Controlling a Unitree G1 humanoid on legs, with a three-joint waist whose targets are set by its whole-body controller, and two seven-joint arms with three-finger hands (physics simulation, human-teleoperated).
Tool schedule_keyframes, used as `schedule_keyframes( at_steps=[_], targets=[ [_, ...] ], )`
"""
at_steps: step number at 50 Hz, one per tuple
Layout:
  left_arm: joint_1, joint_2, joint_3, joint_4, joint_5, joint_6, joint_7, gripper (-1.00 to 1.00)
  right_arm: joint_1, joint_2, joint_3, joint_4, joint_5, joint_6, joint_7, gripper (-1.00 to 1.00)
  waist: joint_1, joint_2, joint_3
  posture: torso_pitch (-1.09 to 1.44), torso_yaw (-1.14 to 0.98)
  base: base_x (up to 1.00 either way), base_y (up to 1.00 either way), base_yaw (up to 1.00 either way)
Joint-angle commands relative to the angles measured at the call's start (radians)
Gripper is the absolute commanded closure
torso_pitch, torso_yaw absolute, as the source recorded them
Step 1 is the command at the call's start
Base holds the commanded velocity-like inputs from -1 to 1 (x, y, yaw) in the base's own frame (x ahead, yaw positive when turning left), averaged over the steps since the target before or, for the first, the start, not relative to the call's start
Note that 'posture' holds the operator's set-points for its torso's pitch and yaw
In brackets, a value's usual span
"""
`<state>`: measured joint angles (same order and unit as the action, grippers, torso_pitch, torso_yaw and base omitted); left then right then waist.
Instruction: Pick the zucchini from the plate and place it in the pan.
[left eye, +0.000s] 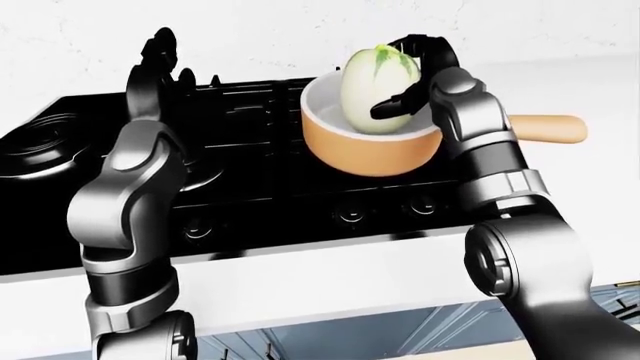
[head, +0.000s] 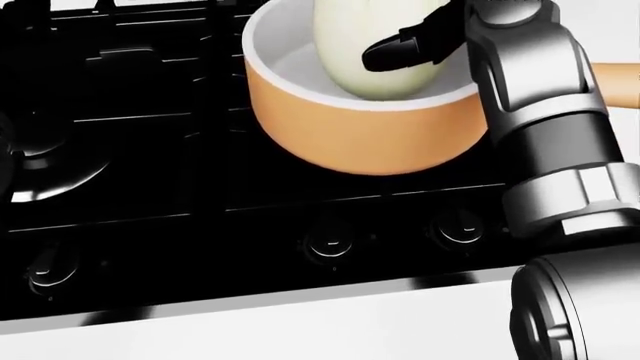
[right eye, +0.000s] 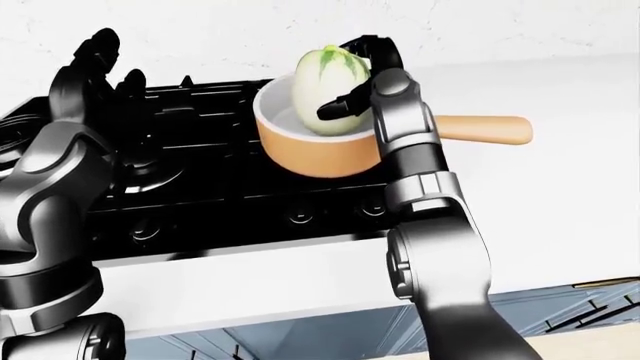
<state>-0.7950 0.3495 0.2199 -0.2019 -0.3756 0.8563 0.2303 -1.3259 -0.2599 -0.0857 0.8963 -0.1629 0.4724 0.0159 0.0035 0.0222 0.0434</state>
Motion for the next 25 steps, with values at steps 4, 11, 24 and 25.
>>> schedule_keyframes(
  at_steps=[4, 11, 24, 25],
  targets=[
    [-0.036, 0.012, 0.011, -0.030, 0.001, -0.028, 0.000, -1.00, -0.043, -0.010, -0.004, -0.029, 0.002, -0.035, -0.006, 1.00, -0.002, 0.002, -0.031, 0.00, 0.00, 0.00, 0.00, 0.00],
    [-0.037, 0.015, 0.012, -0.032, -0.001, -0.026, 0.000, -1.00, -0.033, -0.008, -0.006, -0.030, 0.006, -0.035, -0.010, 0.95, -0.001, 0.001, -0.032, 0.00, 0.00, 0.00, 0.00, 0.00],
    [-0.036, 0.015, 0.011, -0.029, 0.001, -0.029, -0.001, -1.00, -0.019, -0.008, -0.005, -0.042, 0.012, -0.033, -0.008, 0.62, 0.000, -0.001, -0.033, 0.00, 0.00, 0.00, 0.00, 0.00],
    [-0.037, 0.015, 0.012, -0.030, 0.001, -0.027, -0.001, -1.00, -0.018, -0.008, -0.004, -0.044, 0.012, -0.032, -0.007, 0.62, 0.000, -0.001, -0.033, 0.00, 0.00, 0.00, 0.00, 0.00]
  ],
)
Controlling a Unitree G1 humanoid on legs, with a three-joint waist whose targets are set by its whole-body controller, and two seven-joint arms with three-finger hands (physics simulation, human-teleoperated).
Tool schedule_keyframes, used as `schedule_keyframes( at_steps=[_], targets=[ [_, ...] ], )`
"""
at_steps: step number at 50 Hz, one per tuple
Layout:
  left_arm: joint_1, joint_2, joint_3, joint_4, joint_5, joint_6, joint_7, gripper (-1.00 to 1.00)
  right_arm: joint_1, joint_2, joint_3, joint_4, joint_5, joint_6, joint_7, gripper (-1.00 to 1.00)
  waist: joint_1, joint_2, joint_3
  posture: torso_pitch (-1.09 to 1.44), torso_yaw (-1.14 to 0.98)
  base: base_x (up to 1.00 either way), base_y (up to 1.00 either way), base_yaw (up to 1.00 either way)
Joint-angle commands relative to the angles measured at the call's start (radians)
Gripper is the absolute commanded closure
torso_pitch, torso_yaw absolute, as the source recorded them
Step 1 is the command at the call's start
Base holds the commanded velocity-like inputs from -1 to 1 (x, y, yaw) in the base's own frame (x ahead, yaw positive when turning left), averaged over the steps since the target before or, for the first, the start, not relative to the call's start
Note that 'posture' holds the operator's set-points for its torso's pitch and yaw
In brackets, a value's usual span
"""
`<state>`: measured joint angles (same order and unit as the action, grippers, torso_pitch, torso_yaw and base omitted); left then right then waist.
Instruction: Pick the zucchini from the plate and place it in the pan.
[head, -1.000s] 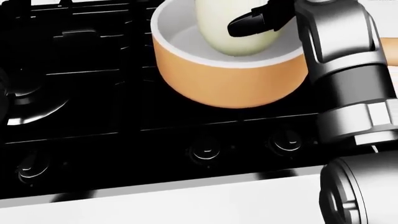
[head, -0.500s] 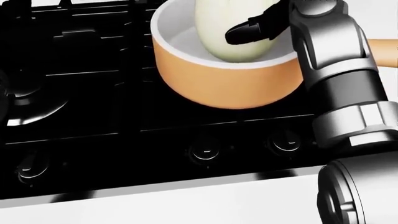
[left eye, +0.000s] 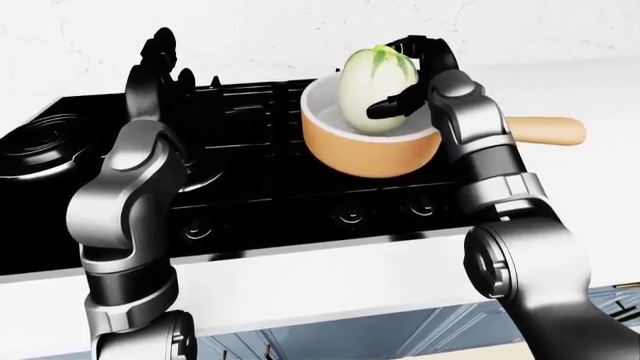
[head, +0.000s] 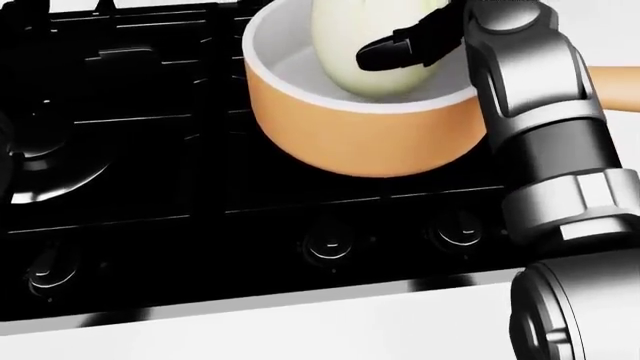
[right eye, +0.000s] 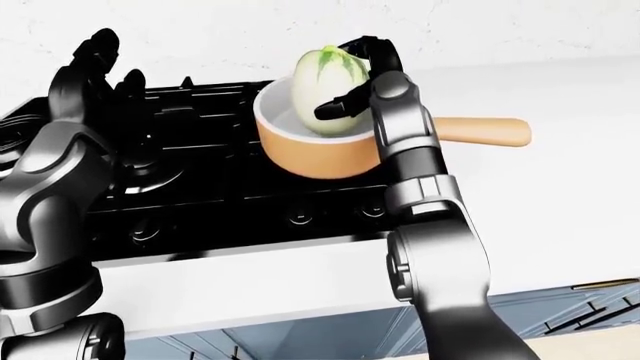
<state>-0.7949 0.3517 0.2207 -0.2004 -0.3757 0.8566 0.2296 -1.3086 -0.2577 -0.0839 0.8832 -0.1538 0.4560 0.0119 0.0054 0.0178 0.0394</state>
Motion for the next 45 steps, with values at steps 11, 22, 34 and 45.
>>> schedule_keyframes(
  at_steps=[11, 22, 34, 45],
  targets=[
    [-0.038, 0.014, 0.013, -0.034, -0.002, -0.024, 0.002, -1.00, 0.010, -0.017, -0.003, -0.164, -0.005, 0.072, 0.020, 0.44, 0.001, 0.002, -0.029, 0.00, 0.00, 0.00, 0.00, 0.00],
    [-0.038, 0.014, 0.012, -0.032, -0.003, -0.026, 0.003, -1.00, 0.049, -0.020, -0.001, -0.289, -0.024, 0.154, 0.039, -0.52, 0.003, 0.003, -0.027, 0.00, 0.00, 0.00, 0.00, 0.00],
    [-0.040, 0.015, 0.013, -0.036, -0.004, -0.021, 0.005, -1.00, 0.122, -0.012, 0.002, -0.515, -0.049, 0.294, 0.080, -0.84, 0.004, 0.003, -0.025, 0.00, 0.00, 0.00, 0.00, 0.00],
    [-0.040, 0.017, 0.014, -0.036, -0.005, -0.023, 0.004, -1.00, 0.112, -0.018, -0.007, -0.573, -0.064, 0.340, 0.092, -1.00, 0.002, 0.004, -0.025, 0.00, 0.00, 0.00, 0.00, 0.00]
  ],
)
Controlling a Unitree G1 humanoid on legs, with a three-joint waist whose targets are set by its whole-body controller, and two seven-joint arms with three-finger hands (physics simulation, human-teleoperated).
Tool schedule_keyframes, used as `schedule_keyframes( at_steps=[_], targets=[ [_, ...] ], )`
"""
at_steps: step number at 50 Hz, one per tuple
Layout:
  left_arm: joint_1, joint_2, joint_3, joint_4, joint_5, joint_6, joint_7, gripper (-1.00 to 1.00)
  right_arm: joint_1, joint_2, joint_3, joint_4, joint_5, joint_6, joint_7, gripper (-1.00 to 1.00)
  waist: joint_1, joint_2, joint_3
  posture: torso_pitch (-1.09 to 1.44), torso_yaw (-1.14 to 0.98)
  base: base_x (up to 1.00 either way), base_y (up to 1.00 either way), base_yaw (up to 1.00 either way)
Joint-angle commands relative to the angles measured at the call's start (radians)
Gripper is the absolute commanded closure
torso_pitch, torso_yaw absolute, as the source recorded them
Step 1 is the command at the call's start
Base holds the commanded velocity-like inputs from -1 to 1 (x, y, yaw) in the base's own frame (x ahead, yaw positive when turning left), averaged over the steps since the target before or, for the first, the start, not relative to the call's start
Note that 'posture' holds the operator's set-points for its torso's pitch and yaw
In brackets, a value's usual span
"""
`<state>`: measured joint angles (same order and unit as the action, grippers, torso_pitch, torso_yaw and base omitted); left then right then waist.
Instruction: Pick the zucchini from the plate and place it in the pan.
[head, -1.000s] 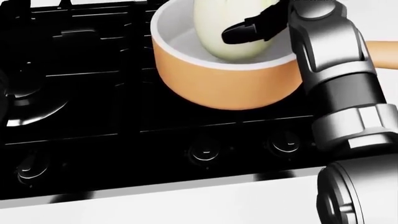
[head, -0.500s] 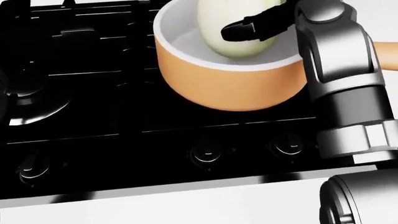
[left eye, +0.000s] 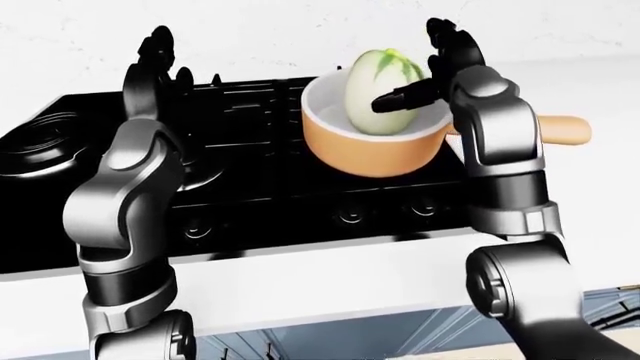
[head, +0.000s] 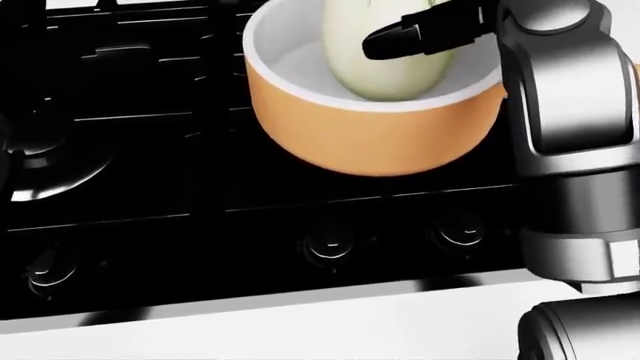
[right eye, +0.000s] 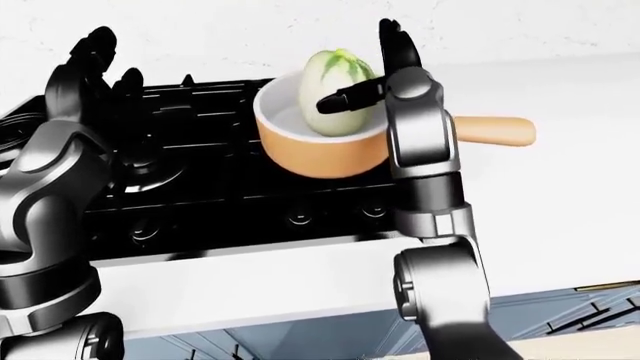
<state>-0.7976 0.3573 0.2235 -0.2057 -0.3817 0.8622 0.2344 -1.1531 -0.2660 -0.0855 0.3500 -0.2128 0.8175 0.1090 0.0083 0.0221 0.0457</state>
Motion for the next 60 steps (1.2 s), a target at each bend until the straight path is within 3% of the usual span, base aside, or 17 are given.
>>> schedule_keyframes(
  at_steps=[1, 13, 22, 38, 49, 60],
  targets=[
    [-0.037, 0.011, 0.011, -0.031, 0.001, -0.028, 0.000, -1.00, -0.045, -0.011, -0.005, -0.045, -0.006, -0.017, -0.006, -1.00, -0.002, 0.000, -0.031, 0.00, 0.00, 0.00, 0.00, 0.00],
    [-0.039, 0.011, 0.012, -0.044, -0.005, -0.015, 0.008, -1.00, -0.081, -0.040, -0.010, -0.099, -0.017, 0.041, 0.003, -1.00, -0.002, 0.000, -0.028, 0.00, 0.00, 0.00, 0.00, 0.00],
    [-0.045, 0.015, 0.012, -0.045, -0.001, -0.013, 0.012, -1.00, -0.040, -0.054, -0.032, -0.271, 0.003, 0.138, -0.001, -1.00, 0.000, -0.001, -0.025, 0.00, 0.00, 0.00, 0.00, 0.00],
    [-0.162, 0.075, -0.013, -0.015, 0.101, 0.037, 0.010, -1.00, -0.003, -0.079, -0.048, -0.503, 0.040, 0.263, 0.007, -1.00, -0.002, -0.003, -0.022, 0.00, 0.00, 0.00, 0.00, 0.00],
    [-0.143, 0.051, -0.021, -0.071, 0.224, -0.024, -0.023, -1.00, 0.017, -0.064, -0.063, -0.574, 0.086, 0.200, -0.020, -1.00, -0.006, -0.003, -0.020, 0.00, 0.00, 0.00, 0.00, 0.00],
    [-0.135, 0.032, -0.002, -0.083, 0.240, -0.158, -0.021, -1.00, 0.034, -0.089, -0.065, -0.588, 0.128, 0.070, -0.063, -1.00, -0.007, -0.008, -0.019, 0.00, 0.00, 0.00, 0.00, 0.00]
  ],
)
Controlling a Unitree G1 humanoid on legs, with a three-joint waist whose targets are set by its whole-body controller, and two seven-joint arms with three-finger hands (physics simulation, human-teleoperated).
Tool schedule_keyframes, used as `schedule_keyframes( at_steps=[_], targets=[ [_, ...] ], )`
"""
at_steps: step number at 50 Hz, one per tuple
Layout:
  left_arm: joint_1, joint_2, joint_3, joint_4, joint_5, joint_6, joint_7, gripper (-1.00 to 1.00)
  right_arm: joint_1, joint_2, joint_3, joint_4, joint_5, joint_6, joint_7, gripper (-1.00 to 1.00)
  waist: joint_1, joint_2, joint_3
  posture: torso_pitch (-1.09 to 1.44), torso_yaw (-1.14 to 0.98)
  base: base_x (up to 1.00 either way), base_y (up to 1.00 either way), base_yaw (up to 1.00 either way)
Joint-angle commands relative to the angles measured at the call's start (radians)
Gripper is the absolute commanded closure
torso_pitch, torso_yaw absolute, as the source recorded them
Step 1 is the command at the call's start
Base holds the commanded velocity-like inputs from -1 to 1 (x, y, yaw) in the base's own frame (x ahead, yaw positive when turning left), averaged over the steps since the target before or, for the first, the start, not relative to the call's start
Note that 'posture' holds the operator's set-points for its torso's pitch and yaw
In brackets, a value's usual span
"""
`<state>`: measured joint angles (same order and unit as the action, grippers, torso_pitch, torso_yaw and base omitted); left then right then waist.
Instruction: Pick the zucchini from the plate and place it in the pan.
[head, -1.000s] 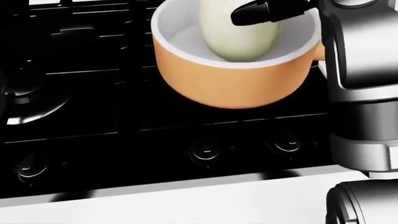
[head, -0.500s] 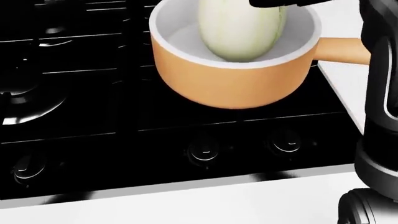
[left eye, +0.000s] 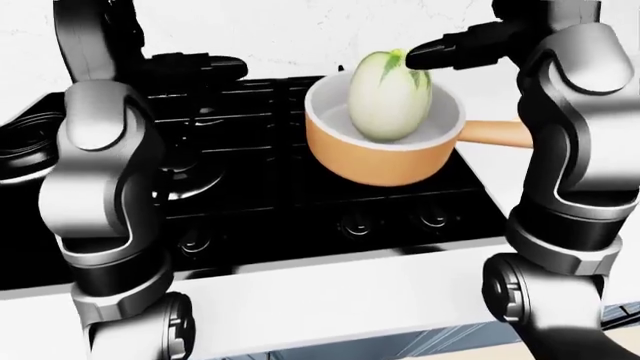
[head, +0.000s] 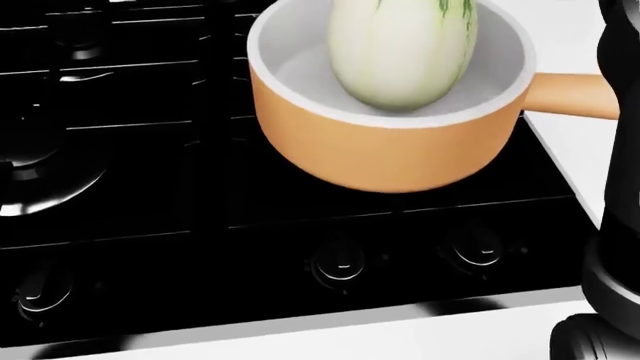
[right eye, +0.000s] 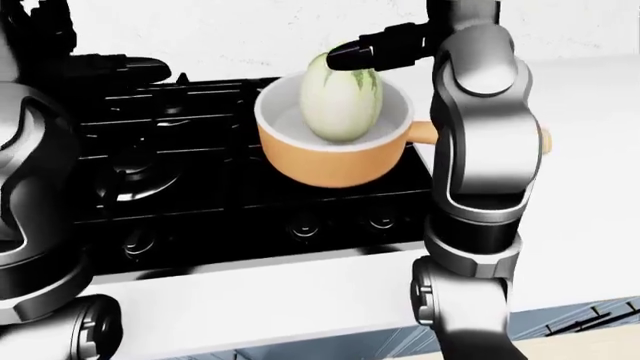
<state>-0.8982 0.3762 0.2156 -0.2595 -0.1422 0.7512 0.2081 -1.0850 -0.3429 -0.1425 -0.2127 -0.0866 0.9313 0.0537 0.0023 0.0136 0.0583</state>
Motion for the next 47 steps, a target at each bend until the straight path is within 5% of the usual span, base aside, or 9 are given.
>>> schedule_keyframes(
  at_steps=[1, 22, 47],
  targets=[
    [-0.037, 0.017, 0.005, -0.035, -0.001, -0.045, 0.006, -1.00, -0.031, -0.013, -0.009, -0.029, 0.007, -0.051, -0.005, -1.00, -0.001, 0.001, -0.031, 0.00, 0.00, 0.00, 0.00, 0.00],
    [-0.006, 0.048, 0.038, -0.034, -0.181, -0.261, -0.058, -1.00, -0.003, -0.105, -0.057, -0.099, 0.118, -0.287, 0.041, -1.00, 0.000, -0.005, -0.021, 0.00, 0.00, 0.00, 0.00, 0.00],
    [-0.084, 0.108, 0.039, -0.019, -0.231, -0.305, -0.007, -1.00, -0.104, -0.169, -0.054, -0.097, 0.169, -0.320, 0.050, -1.00, 0.000, -0.005, -0.015, 0.00, 0.00, 0.00, 0.00, 0.00]
  ],
)
